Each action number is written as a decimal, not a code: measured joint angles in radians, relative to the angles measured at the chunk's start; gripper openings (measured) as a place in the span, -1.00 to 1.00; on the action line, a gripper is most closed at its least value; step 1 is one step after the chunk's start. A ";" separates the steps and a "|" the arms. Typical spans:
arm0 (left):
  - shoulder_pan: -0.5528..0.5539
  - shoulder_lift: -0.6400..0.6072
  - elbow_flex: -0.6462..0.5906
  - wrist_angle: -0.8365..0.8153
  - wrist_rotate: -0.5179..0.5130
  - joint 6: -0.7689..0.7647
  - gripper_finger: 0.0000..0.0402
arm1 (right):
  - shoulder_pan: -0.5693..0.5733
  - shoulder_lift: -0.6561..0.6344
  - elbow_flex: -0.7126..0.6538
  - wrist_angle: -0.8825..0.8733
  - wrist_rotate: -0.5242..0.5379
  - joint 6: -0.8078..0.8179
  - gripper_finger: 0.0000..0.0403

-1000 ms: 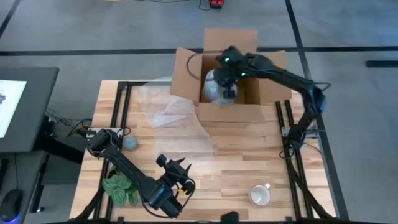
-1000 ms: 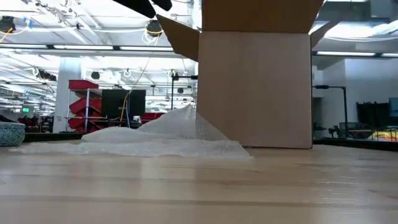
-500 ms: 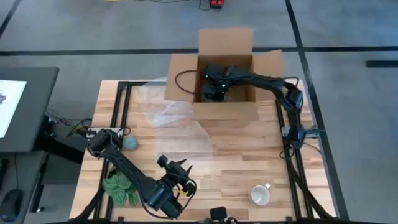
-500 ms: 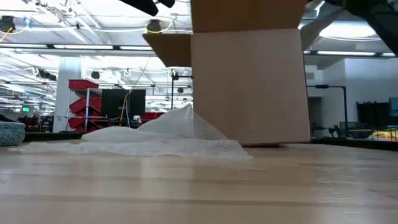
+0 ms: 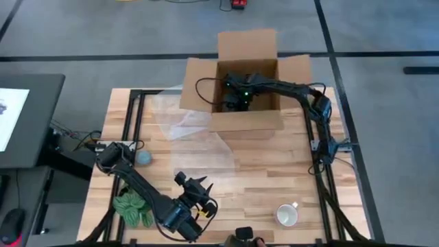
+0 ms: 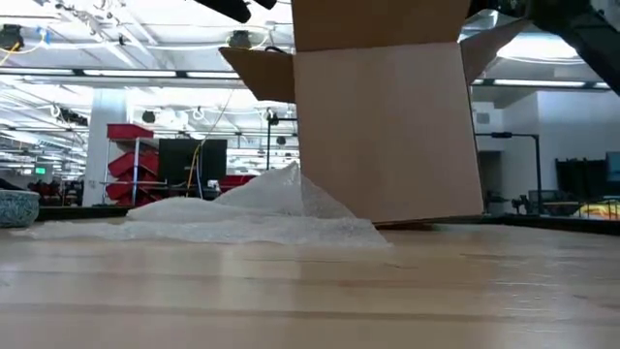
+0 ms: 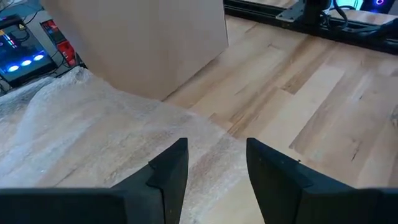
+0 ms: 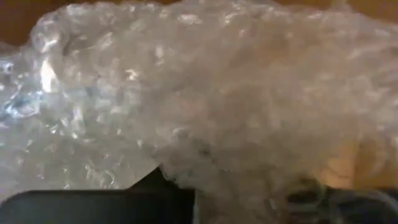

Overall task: Wrap mug
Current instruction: Put the white blue wrapped mug into the cardboard box, then wrap the white gray mug with bubble wrap

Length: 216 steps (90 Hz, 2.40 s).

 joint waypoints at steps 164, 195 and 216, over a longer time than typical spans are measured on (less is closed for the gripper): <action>0.000 0.000 0.000 0.005 0.000 0.003 -0.30 | -0.226 -0.524 0.239 -0.016 -0.201 -0.052 0.24; 0.001 0.000 0.000 0.005 0.000 0.003 -0.30 | -0.115 -0.624 0.240 0.003 -0.532 0.011 0.24; 0.019 0.000 0.000 0.006 -0.002 0.003 -0.30 | 0.162 -0.640 0.240 0.016 -0.489 -0.025 0.24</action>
